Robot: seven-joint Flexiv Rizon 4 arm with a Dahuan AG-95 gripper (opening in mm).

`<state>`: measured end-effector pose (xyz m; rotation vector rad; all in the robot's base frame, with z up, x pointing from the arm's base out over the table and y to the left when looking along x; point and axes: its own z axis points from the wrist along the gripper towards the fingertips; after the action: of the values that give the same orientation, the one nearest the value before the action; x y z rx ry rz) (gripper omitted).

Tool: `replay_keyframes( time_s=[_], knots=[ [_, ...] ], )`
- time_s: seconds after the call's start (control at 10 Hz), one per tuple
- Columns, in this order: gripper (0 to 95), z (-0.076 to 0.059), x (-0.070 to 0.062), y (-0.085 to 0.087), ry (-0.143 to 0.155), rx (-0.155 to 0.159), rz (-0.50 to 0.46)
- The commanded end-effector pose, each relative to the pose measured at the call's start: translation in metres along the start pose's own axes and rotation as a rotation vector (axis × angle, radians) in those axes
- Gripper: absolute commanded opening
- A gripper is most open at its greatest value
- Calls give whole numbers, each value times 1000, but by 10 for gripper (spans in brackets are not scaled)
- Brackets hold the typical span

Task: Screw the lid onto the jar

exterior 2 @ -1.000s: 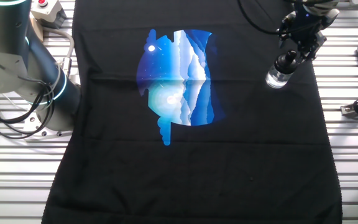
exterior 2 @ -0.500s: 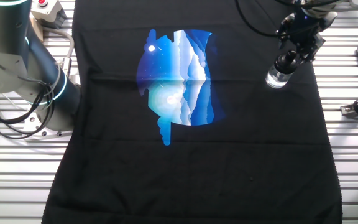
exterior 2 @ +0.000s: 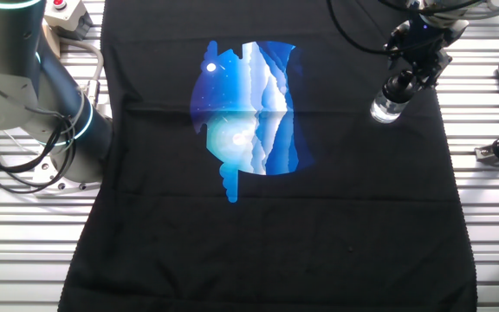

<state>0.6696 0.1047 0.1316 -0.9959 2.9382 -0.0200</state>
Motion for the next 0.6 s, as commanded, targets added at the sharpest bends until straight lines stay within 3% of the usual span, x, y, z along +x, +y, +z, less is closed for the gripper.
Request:
replay_keyframes(
  time_s=[0.1, 0.3, 0.4, 0.6],
  knots=[
    [570, 0, 0, 0, 0, 0, 1],
    [570, 1, 1, 0, 2, -2, 4],
    [380, 2, 1, 0, 1, -2, 5],
    [380, 3, 1, 0, 0, -3, 6]
  ],
)
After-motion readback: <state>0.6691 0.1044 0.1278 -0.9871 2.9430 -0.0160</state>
